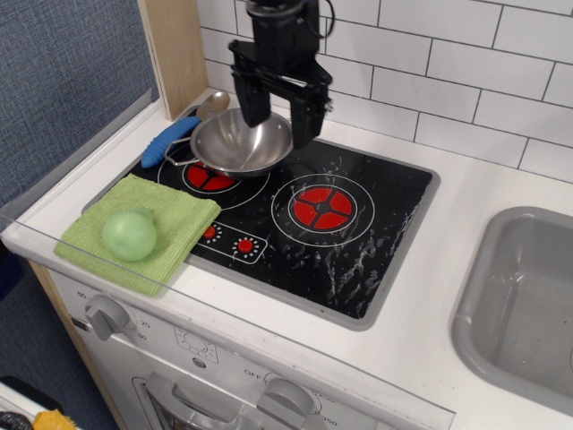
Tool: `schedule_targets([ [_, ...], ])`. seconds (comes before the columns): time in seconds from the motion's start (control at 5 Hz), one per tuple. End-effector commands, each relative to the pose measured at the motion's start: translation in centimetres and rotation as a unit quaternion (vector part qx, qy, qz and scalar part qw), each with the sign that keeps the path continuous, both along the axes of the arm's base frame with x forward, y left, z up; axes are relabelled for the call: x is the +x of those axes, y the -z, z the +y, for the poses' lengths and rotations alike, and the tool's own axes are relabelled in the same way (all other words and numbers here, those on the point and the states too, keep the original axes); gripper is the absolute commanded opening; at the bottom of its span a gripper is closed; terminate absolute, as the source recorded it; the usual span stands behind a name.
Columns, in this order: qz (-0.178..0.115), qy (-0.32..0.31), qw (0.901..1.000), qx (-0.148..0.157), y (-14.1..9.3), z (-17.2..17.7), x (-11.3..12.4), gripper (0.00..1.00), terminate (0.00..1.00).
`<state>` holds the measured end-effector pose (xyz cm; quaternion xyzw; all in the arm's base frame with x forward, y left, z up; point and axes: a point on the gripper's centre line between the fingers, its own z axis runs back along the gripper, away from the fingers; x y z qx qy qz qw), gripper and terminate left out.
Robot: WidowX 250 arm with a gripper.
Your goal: Pick up the silver bowl and place it on the left eye.
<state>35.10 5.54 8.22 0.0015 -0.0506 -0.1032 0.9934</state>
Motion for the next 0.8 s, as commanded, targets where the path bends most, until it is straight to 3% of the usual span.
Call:
schedule_targets([
  [0.0,0.0,-0.032,0.9993,0.021,-2.4,0.0,-2.8,1.0,0.0],
  [0.2,0.019,-0.104,0.9895,0.098,-2.2,0.0,-4.1,1.0,0.0],
  [0.4,0.019,-0.104,0.9895,0.098,-2.2,0.0,-4.1,1.0,0.0],
  [0.6,0.019,-0.104,0.9895,0.098,-2.2,0.0,-4.1,1.0,1.0],
])
